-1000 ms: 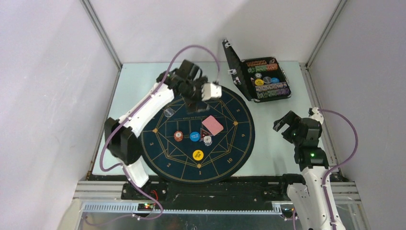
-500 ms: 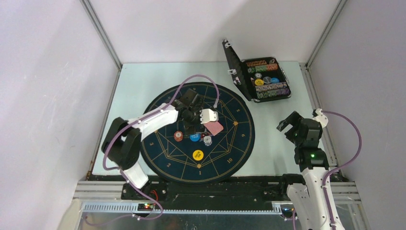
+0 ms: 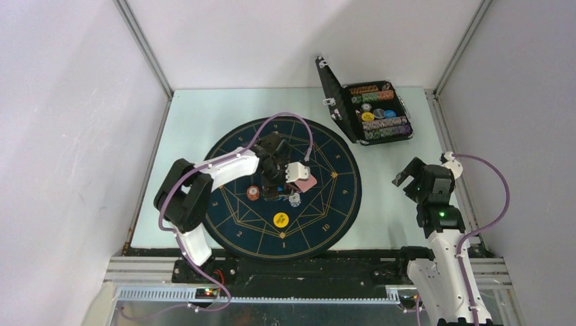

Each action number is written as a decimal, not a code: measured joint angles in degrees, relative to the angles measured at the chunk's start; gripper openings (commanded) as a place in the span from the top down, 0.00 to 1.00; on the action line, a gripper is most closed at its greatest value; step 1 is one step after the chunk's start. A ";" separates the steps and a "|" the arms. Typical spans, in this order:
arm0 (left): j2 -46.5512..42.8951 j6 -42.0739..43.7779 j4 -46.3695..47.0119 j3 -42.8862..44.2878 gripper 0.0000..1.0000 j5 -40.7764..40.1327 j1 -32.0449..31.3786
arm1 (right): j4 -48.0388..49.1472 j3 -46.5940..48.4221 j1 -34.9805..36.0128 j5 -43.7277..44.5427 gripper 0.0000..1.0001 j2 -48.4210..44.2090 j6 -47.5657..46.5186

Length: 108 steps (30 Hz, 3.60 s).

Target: Distribute texas hold em gaming equipment

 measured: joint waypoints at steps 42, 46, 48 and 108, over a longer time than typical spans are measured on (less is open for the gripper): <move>2.69 0.42 -4.98 0.87 0.08 -3.61 -2.69 | 1.46 0.20 0.00 -0.20 0.00 1.84 0.26; 2.89 1.05 -5.09 1.11 0.20 -3.34 -2.73 | 1.49 0.20 0.00 -0.22 0.00 1.86 0.24; 2.99 1.16 -5.07 1.25 0.23 -3.30 -2.84 | 1.49 0.20 0.00 -0.24 0.00 1.86 0.24; 24.74 -78.75 3.43 50.69 0.90 -17.88 -1.88 | -2.08 -2.82 -1.11 -12.59 0.00 0.24 -1.97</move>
